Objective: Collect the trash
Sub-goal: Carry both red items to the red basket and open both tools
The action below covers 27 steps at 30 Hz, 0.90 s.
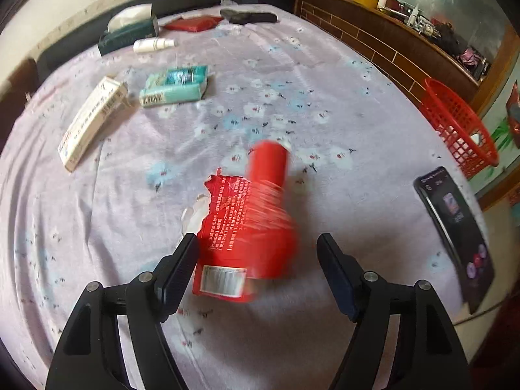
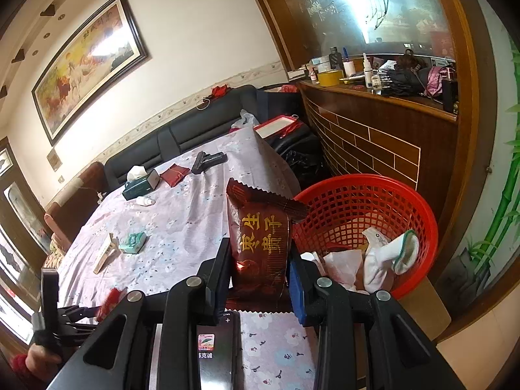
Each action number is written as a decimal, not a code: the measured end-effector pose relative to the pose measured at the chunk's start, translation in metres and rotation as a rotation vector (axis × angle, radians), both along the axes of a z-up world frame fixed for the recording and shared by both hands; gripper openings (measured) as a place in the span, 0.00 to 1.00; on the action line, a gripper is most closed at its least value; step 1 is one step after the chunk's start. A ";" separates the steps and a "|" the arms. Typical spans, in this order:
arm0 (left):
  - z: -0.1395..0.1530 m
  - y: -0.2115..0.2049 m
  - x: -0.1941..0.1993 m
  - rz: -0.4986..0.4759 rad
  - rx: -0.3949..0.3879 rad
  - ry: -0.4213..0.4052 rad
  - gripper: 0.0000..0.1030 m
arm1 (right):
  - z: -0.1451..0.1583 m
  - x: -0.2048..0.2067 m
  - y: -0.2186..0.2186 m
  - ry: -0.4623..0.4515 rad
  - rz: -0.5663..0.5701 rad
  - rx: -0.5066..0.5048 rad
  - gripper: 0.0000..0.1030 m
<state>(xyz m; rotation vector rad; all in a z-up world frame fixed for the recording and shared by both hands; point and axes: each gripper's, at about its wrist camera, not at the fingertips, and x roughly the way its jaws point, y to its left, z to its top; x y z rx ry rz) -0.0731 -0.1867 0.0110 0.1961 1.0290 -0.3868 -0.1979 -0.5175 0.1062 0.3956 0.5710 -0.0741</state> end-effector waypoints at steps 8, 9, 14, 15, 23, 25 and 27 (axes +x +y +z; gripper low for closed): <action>0.010 0.008 0.009 0.052 -0.019 -0.104 0.08 | -0.002 -0.002 -0.003 0.005 -0.005 0.002 0.33; 0.013 0.007 0.010 0.042 -0.033 -0.103 0.07 | -0.002 -0.002 -0.005 0.005 -0.005 0.002 0.33; 0.048 -0.027 0.010 -0.069 -0.125 -0.117 0.07 | -0.002 0.000 -0.022 0.010 -0.036 0.013 0.33; 0.056 -0.041 0.011 -0.109 -0.163 -0.103 0.07 | -0.003 0.000 -0.028 0.011 -0.046 0.018 0.33; 0.095 -0.165 0.000 -0.365 -0.299 -0.056 0.07 | -0.009 0.005 -0.073 0.039 -0.113 0.056 0.33; 0.096 -0.200 0.000 -0.402 -0.297 -0.060 0.07 | -0.008 0.005 -0.082 0.040 -0.130 0.057 0.33; 0.092 -0.228 0.004 -0.422 -0.294 -0.048 0.07 | -0.008 0.005 -0.091 0.037 -0.141 0.065 0.33</action>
